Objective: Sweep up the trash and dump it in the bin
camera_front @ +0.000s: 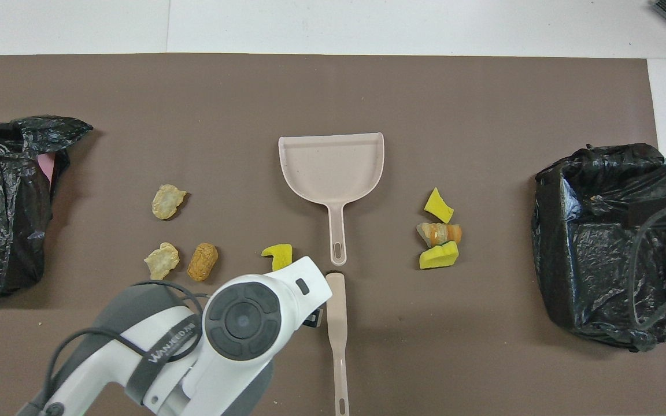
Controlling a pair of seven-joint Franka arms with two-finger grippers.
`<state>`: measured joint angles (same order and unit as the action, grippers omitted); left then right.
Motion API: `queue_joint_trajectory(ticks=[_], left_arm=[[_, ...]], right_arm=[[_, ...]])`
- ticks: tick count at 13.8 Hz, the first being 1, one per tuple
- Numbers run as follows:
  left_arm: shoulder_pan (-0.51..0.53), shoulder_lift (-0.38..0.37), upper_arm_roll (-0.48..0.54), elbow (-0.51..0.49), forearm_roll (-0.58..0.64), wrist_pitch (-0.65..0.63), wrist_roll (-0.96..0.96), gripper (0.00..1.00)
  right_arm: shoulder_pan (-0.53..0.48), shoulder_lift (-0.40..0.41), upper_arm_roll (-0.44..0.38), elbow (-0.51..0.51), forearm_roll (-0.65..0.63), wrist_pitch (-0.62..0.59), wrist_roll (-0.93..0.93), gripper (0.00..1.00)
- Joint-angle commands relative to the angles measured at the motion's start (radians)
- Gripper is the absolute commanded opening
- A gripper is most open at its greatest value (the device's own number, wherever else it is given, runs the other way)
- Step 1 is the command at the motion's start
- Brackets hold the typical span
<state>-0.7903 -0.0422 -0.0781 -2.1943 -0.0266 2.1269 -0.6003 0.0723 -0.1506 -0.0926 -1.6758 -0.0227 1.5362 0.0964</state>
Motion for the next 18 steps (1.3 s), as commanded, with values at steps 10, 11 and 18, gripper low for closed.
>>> queue_joint_trajectory(ticks=[10, 11, 18], left_arm=[[-0.201, 0.019, 0.02, -0.119, -0.007, 0.106, -0.188, 1.0], [-0.204, 0.033, 0.02, -0.122, -0.007, 0.125, -0.208, 1.0], [-0.204, 0.038, 0.018, -0.122, -0.052, 0.136, -0.219, 0.58]], right_arm=[[-0.006, -0.029, -0.001, -0.031, 0.018, 0.007, -0.014, 1.0], [-0.006, -0.029, -0.001, -0.031, 0.018, 0.007, -0.014, 1.0], [-0.006, -0.029, -0.001, -0.031, 0.017, 0.005, -0.014, 1.0]])
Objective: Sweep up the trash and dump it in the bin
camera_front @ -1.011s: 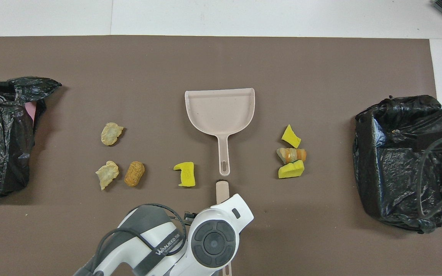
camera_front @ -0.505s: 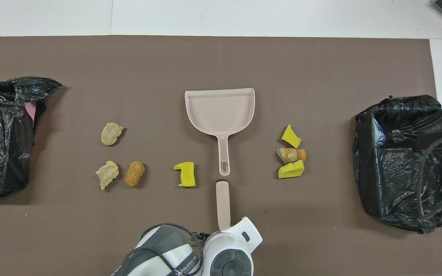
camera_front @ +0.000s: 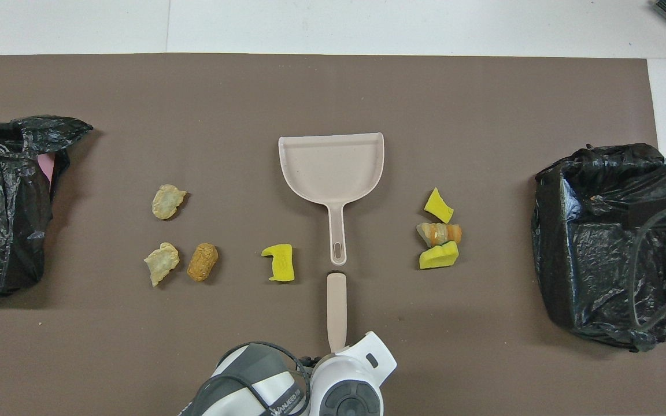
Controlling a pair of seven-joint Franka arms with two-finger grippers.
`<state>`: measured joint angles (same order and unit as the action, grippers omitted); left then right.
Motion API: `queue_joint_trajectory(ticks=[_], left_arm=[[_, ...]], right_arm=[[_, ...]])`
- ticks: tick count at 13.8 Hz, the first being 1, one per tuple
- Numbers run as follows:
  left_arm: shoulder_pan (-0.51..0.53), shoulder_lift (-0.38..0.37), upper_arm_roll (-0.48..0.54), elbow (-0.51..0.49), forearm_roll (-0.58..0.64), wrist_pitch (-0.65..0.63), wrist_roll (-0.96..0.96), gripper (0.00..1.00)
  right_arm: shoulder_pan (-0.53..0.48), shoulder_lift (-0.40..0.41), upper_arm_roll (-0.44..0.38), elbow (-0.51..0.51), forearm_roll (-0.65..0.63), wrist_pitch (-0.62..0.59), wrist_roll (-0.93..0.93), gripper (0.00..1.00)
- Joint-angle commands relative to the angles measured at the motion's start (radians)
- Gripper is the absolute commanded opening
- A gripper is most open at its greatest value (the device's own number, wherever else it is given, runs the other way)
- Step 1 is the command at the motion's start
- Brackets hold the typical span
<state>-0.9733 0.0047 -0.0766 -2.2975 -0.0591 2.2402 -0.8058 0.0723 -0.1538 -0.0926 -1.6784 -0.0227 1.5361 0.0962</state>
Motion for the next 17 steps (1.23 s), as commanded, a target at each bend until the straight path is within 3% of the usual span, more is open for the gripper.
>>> queue_joint_trajectory(ticks=[1, 4, 8, 13, 17], left_arm=[[-0.021, -0.009, 0.017, -0.019, -0.019, 0.022, -0.013, 0.54], [-0.021, -0.008, 0.018, -0.019, -0.019, 0.021, -0.013, 0.0], [0.004, -0.035, 0.023, -0.004, -0.021, -0.075, -0.015, 0.0], [0.091, -0.155, 0.029, 0.004, -0.021, -0.281, -0.067, 0.0], [0.237, -0.212, 0.031, 0.035, -0.012, -0.362, -0.026, 0.0]], right_arm=[[-0.006, -0.026, -0.001, -0.029, 0.018, 0.006, -0.013, 1.0], [-0.006, -0.026, -0.001, -0.029, 0.017, 0.006, -0.013, 1.0], [-0.006, -0.026, -0.001, -0.029, 0.017, 0.006, -0.012, 1.0], [0.011, -0.02, 0.016, -0.026, 0.012, 0.015, 0.0, 1.0], [0.011, 0.052, 0.143, -0.017, 0.021, 0.094, 0.138, 1.0]])
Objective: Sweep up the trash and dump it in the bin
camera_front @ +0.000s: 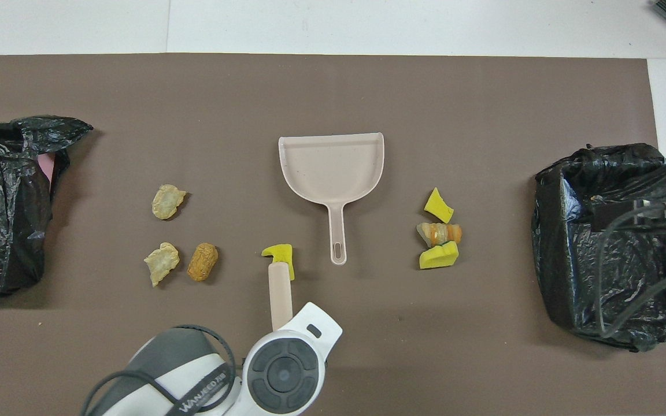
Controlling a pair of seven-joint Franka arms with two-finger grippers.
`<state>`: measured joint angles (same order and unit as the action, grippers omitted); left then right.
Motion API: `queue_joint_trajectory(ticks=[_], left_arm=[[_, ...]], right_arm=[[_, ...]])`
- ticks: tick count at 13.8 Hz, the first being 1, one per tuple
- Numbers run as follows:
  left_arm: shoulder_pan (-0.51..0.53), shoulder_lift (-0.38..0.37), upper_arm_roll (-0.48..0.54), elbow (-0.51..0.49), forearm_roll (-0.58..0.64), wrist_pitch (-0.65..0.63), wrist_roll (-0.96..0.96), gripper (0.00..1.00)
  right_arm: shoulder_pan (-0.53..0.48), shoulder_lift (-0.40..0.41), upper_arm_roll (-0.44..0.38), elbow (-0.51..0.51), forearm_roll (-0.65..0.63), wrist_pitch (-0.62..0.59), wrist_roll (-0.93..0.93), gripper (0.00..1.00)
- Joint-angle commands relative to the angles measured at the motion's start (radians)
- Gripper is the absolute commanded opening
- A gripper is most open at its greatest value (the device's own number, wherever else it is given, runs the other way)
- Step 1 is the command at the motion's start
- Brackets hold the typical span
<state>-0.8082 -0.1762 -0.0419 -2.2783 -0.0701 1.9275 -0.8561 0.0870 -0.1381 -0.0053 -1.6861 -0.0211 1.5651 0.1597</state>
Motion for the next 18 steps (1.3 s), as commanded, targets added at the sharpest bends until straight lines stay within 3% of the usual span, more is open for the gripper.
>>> queue_joint_trajectory(ticks=[1, 4, 7, 10, 15, 18], left_arm=[[0.127, -0.032, -0.004, 0.026, 0.003, -0.064, 0.081, 0.0], [0.282, -0.031, -0.006, 0.028, 0.027, -0.068, 0.253, 0.0], [0.397, -0.022, -0.006, 0.019, 0.073, -0.042, 0.377, 0.0], [0.549, -0.008, -0.006, 0.007, 0.082, 0.031, 0.581, 0.0], [0.717, 0.007, -0.006, -0.055, 0.082, 0.149, 0.774, 0.0], [0.751, 0.061, -0.006, -0.059, 0.082, 0.202, 0.796, 0.0]], right_arm=[[-0.004, 0.075, 0.092, -0.004, 0.021, 0.103, 0.107, 1.0], [0.017, 0.193, 0.151, 0.04, 0.02, 0.173, 0.187, 1.0], [0.14, 0.313, 0.153, 0.057, 0.004, 0.237, 0.334, 1.0], [0.252, 0.412, 0.153, 0.055, 0.009, 0.39, 0.448, 1.0], [0.339, 0.529, 0.154, 0.039, 0.004, 0.509, 0.469, 1.0], [0.378, 0.542, 0.154, -0.018, 0.0, 0.559, 0.469, 1.0]])
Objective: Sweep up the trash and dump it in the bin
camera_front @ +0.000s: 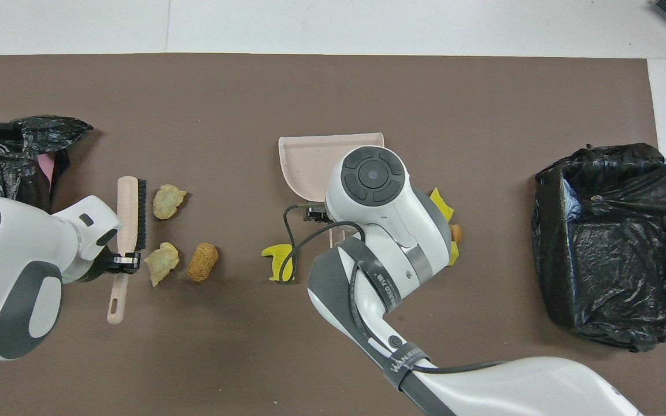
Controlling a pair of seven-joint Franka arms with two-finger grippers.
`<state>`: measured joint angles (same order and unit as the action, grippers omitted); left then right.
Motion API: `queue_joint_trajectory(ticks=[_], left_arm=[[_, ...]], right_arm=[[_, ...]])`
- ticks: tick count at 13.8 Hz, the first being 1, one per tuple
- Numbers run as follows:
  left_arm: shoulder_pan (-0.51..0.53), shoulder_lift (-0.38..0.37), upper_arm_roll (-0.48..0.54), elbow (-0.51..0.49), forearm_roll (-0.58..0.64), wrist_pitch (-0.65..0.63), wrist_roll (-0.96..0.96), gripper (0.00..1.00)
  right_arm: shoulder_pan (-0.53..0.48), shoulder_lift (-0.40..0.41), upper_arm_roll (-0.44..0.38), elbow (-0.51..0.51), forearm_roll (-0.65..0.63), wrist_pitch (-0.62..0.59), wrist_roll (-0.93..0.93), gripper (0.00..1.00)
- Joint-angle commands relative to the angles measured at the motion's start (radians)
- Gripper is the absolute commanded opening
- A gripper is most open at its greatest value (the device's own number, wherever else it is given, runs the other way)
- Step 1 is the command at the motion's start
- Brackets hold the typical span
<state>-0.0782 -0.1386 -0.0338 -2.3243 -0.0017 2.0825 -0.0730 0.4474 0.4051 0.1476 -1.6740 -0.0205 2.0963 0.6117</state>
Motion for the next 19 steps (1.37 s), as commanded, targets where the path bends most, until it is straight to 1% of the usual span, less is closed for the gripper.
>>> queue_joint_trajectory(ticks=[1, 2, 3, 5, 6, 7, 8, 10, 11, 12, 13, 15, 18, 19], left_arm=[[0.017, 0.033, -0.015, -0.014, 0.014, 0.05, 0.015, 0.0], [0.006, 0.034, -0.014, -0.014, 0.014, 0.05, 0.028, 0.0], [0.005, 0.033, -0.015, -0.014, 0.016, 0.048, 0.074, 0.0], [-0.005, 0.033, -0.017, -0.012, 0.016, 0.041, 0.229, 0.0], [-0.02, 0.031, -0.017, -0.013, 0.016, 0.034, 0.292, 0.0], [-0.034, 0.031, -0.017, -0.014, 0.016, 0.034, 0.339, 0.0], [-0.061, 0.03, -0.017, -0.014, 0.016, 0.034, 0.385, 0.0], [-0.098, 0.031, -0.017, -0.012, 0.016, 0.048, 0.526, 0.0], [-0.116, 0.033, -0.017, -0.01, 0.016, 0.05, 0.608, 0.0], [-0.135, 0.033, -0.017, -0.01, 0.016, 0.05, 0.671, 0.0], [-0.152, 0.034, -0.017, -0.012, 0.016, 0.05, 0.729, 0.0], [-0.186, 0.034, -0.017, -0.01, 0.016, 0.039, 0.809, 0.0], [-0.164, 0.043, -0.015, 0.008, 0.016, 0.033, 0.926, 0.0], [-0.146, 0.042, -0.015, 0.014, 0.016, 0.025, 0.918, 0.0]], right_arm=[[0.019, -0.005, 0.001, -0.042, -0.001, 0.025, 0.011, 1.0], [0.019, -0.008, 0.001, -0.049, -0.001, 0.025, 0.008, 0.98], [0.02, -0.014, 0.001, -0.061, -0.001, 0.025, 0.003, 0.85], [0.023, -0.026, 0.001, -0.084, -0.002, 0.018, -0.016, 0.6], [0.025, -0.031, 0.001, -0.092, -0.001, 0.01, -0.03, 0.37], [0.025, -0.031, 0.001, -0.095, -0.002, 0.008, -0.059, 0.03], [0.025, -0.029, 0.001, -0.092, -0.002, 0.007, -0.091, 0.0], [0.025, -0.026, 0.001, -0.081, 0.001, 0.02, -0.108, 0.0], [0.007, -0.02, 0.001, -0.078, 0.004, 0.028, -0.139, 0.0], [-0.004, -0.02, 0.001, -0.069, 0.008, 0.028, -0.211, 0.0], [-0.016, -0.032, 0.001, -0.067, 0.001, 0.027, -0.331, 0.0], [-0.055, -0.084, 0.0, -0.073, 0.001, -0.002, -0.537, 0.0], [-0.131, -0.17, 0.001, -0.078, 0.001, -0.125, -0.816, 0.0], [-0.156, -0.198, 0.0, -0.082, 0.001, -0.181, -0.913, 0.0]])
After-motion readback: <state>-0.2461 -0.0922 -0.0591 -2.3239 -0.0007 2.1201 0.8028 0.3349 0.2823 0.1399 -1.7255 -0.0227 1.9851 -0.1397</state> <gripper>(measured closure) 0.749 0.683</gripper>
